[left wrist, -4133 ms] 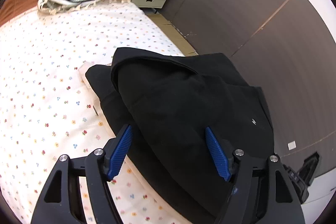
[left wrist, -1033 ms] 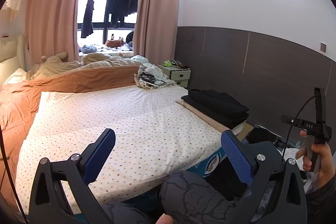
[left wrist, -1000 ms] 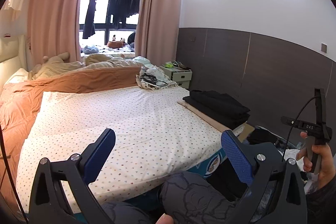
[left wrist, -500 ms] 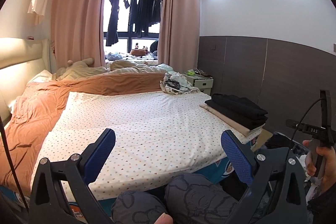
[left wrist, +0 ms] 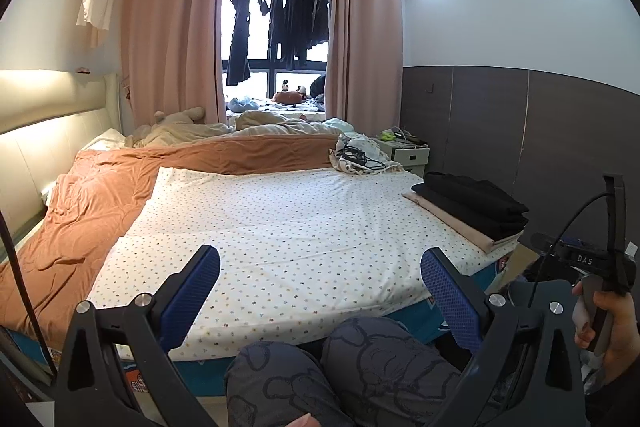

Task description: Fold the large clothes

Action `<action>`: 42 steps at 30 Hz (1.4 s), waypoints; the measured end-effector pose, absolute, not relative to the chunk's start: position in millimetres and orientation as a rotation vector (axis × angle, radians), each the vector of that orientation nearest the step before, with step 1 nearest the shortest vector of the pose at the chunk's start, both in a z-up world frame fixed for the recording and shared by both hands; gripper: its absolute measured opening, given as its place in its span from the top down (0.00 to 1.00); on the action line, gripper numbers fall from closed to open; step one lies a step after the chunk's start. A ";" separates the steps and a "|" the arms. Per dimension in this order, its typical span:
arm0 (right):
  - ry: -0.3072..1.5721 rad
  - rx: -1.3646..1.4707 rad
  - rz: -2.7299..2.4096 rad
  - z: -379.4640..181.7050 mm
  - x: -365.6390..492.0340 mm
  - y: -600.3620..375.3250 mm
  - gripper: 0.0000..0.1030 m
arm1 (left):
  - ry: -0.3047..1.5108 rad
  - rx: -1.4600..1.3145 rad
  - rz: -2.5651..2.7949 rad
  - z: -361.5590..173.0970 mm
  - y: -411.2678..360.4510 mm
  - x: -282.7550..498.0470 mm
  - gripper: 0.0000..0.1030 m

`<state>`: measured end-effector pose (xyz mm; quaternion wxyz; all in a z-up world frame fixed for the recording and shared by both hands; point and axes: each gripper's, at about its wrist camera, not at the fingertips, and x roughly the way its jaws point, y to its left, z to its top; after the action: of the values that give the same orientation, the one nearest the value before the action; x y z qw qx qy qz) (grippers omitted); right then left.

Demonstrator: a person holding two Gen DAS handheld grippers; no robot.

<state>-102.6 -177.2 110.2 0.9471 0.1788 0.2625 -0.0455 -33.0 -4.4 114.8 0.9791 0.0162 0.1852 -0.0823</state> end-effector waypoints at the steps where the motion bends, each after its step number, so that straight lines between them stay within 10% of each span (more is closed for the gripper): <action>1: 0.537 0.361 -0.093 109.0 -101.3 -176.3 0.00 | 0.376 0.028 -0.162 113.0 -2.9 -33.7 0.00; 42: 0.535 0.373 -0.114 106.2 -107.3 -175.2 0.00 | 0.392 -0.035 -0.147 104.0 13.6 -38.2 0.00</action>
<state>-107.3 -175.2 106.2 0.9457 0.1833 0.2627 -0.0558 -38.2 13.6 104.0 0.9780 -0.0174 0.1945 -0.0731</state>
